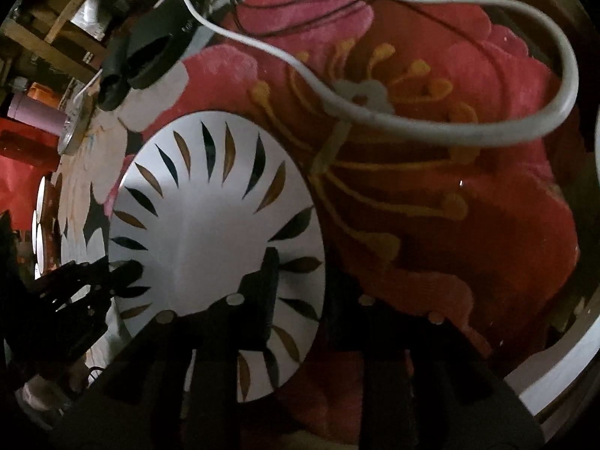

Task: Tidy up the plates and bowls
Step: 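Carry the leaf-pattern plate toward the slippers and release it on the cloth, then move the left gripper to the larger bear plate and grasp its rim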

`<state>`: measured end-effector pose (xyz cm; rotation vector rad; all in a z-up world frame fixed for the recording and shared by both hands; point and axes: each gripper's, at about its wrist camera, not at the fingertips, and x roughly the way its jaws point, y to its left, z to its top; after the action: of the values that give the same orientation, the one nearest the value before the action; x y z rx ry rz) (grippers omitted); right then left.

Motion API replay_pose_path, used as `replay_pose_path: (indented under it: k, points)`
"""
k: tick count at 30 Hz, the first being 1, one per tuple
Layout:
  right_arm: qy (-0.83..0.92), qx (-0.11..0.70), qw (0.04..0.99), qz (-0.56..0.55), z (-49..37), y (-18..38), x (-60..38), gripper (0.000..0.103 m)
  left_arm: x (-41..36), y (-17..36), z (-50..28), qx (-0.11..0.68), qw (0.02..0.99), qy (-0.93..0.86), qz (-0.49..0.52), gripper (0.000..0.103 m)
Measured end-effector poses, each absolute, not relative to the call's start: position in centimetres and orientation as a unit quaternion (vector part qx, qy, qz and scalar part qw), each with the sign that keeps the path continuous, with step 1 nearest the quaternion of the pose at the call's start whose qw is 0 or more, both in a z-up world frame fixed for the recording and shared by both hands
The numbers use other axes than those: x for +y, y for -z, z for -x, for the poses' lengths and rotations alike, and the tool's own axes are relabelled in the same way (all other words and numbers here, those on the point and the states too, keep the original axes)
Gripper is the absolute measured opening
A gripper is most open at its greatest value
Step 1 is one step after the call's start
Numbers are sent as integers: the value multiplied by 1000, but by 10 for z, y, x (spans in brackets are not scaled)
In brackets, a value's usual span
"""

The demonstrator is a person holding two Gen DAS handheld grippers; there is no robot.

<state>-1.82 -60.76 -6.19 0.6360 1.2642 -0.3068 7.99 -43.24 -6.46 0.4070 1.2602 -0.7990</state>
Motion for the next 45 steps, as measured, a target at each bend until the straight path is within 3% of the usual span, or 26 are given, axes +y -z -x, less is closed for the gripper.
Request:
replay_pose_path:
  k: [3,4,5,6,7,9,11,15,26,36,45]
  points:
    - [158,584,743,-285,20,59,-607,29,-422,62,-81,590,701,364,-168,35]
    - [160,583,744,-283,20,56,-607,33,-419,61,-81,593,699,363,-165,52]
    - [166,581,748,-276,21,51,-605,43,-413,58,-80,592,702,361,-164,63]
    - [178,576,755,-260,21,42,-602,57,-407,53,-78,586,709,358,-162,84]
    - [185,568,763,-246,22,35,-598,66,-400,47,-77,579,716,356,-160,93]
    - [185,549,786,-218,21,16,-585,87,-386,32,-73,564,729,353,-163,94]
    - [173,539,799,-203,19,4,-573,93,-374,21,-71,554,739,345,-169,101]
    - [134,547,803,-195,7,-6,-538,99,-340,-4,-68,538,758,327,-170,102]
    - [47,561,805,-189,-28,-2,-435,100,-199,-41,-69,557,794,228,-89,102]
    - [-35,581,800,-146,-54,5,-337,100,-62,-20,-52,592,799,102,-22,102]
    - [-95,600,789,-96,-63,8,-256,100,12,7,-41,604,796,40,21,102]
